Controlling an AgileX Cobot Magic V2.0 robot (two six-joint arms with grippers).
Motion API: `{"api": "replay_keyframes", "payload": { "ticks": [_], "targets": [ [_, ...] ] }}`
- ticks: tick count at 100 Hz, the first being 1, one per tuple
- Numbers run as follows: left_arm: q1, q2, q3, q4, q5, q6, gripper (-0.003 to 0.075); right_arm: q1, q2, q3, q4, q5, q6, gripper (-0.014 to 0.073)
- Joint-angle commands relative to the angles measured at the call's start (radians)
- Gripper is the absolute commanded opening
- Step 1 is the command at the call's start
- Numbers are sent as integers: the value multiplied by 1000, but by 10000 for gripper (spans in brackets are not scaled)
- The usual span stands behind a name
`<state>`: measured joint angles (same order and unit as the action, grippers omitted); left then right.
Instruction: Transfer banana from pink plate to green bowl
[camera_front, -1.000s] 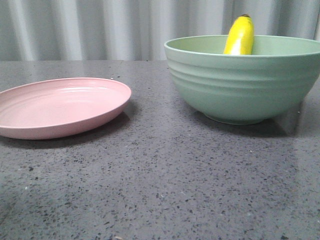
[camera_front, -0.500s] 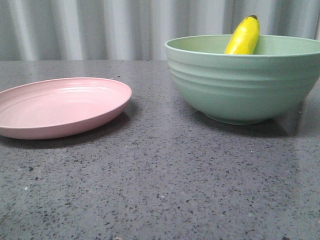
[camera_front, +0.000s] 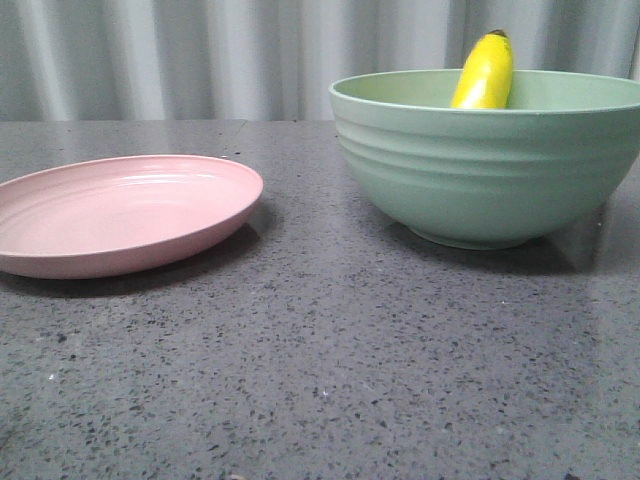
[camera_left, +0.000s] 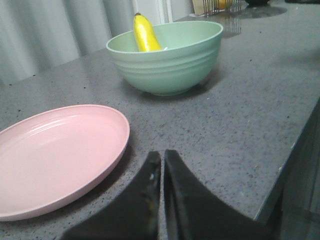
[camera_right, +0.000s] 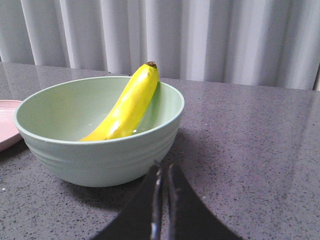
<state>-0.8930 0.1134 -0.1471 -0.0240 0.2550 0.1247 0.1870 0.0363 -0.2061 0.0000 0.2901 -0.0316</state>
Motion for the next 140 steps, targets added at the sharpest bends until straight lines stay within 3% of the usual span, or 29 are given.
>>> {"api": "replay_keyframes", "payload": {
  "ticks": [1,13,43,69,87,140],
  "targets": [
    [23,9,-1,24,-106,-96,-20,-6,10,-24,-13,-79,-6,-68],
    [126,7,47,24,-170,-274,-20,-6,10,-24,-13,-79,-6,-68],
    [503,-33,159,24,-353,-270,-20,-6,10,-24,-13,-79,-6,-68],
    [788,-147,158,5,-162,-102,-20,-6,10,-24,-13,-79,-6,-68],
    [832,-147,158,5,7,-102,-20,-6,10,-24,-13,-79,-6,-68],
    [828,-147,158,8,2,-102,-20,-6,10,-24,-13,-79,-6,-68]
  ]
}}
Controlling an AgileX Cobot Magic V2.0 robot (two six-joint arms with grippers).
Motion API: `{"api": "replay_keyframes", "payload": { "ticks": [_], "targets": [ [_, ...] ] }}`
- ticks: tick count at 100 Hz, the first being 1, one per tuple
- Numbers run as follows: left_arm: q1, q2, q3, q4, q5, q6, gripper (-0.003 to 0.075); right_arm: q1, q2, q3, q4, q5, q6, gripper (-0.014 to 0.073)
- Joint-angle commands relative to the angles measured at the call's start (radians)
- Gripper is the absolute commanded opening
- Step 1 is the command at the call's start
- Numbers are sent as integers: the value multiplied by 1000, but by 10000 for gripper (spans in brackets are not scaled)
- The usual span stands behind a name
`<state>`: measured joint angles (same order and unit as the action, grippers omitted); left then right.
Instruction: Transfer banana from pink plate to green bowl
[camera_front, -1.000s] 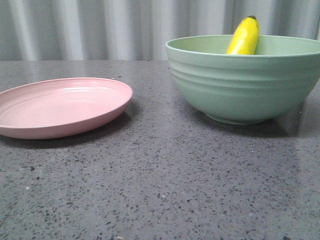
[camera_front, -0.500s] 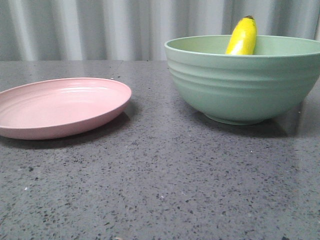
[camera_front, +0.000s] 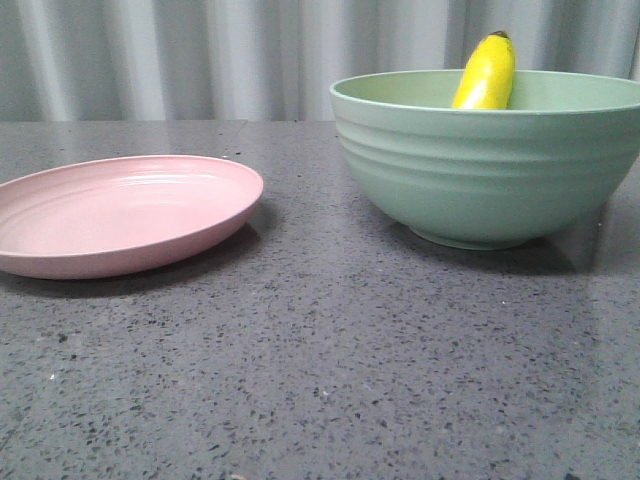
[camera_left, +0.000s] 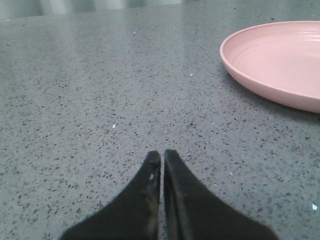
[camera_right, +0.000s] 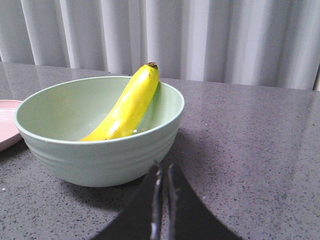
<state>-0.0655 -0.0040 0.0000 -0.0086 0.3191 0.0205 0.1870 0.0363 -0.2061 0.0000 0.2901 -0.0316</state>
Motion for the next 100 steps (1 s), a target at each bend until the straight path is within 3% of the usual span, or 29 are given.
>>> {"api": "replay_keyframes", "payload": {
  "ticks": [1,49,64,79,86,100],
  "targets": [
    [0,-29,11,-8,-62,2,-20,-6,10,-24,-13,-79,-6,-68],
    [0,-29,11,-8,-62,2,-20,-22,10,22,-13,-116,-6,-68],
    [0,-29,11,-8,-62,2,-20,-122,8,113,-31,-290,2,-68],
    [0,-29,11,-8,-62,2,-20,-231,8,242,-58,-502,120,-68],
    [0,-29,11,-8,-62,2,-20,-269,7,236,-125,-443,166,-68],
    [0,-29,11,-8,-62,2,-20,-318,-46,238,-137,-338,172,-68]
  ]
}}
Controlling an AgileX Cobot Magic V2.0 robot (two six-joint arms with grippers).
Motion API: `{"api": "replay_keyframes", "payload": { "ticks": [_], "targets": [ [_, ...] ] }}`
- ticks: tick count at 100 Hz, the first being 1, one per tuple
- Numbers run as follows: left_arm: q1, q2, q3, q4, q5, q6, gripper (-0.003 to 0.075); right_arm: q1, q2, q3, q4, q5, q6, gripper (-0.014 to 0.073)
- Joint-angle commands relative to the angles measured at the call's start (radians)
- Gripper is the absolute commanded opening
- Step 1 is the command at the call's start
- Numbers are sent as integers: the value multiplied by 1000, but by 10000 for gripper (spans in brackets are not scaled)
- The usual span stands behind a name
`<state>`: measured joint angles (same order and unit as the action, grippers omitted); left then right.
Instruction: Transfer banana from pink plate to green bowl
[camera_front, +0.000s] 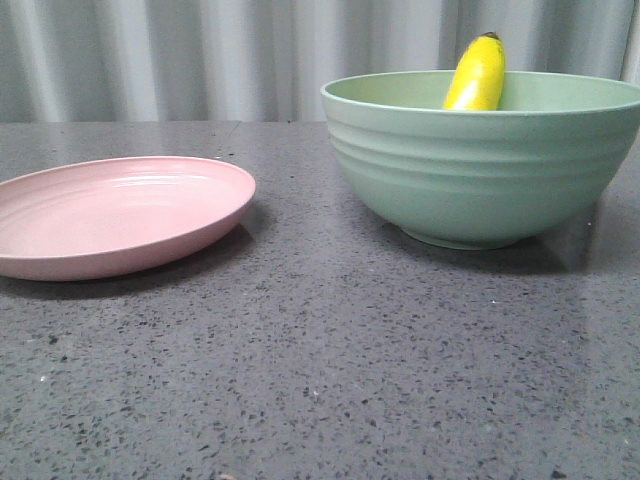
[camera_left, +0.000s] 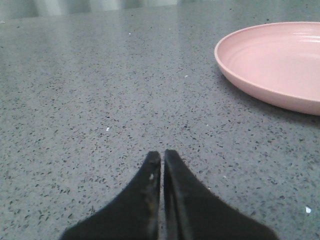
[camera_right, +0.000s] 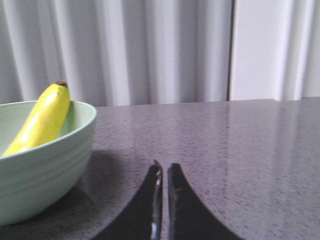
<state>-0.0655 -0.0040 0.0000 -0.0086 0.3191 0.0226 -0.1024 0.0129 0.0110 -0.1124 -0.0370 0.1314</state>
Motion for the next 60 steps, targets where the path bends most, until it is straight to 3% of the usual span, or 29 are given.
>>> {"api": "replay_keyframes", "payload": {
  "ticks": [1,27,60],
  "targets": [
    [0,-29,11,-8,-62,0,-20,-31,-35,21,-25,15,9,-68],
    [0,-29,11,-8,-67,0,-20,-53,-46,21,-2,332,9,-68],
    [0,-29,11,-8,-67,0,-20,-53,-46,21,-2,336,9,-68]
  ]
}}
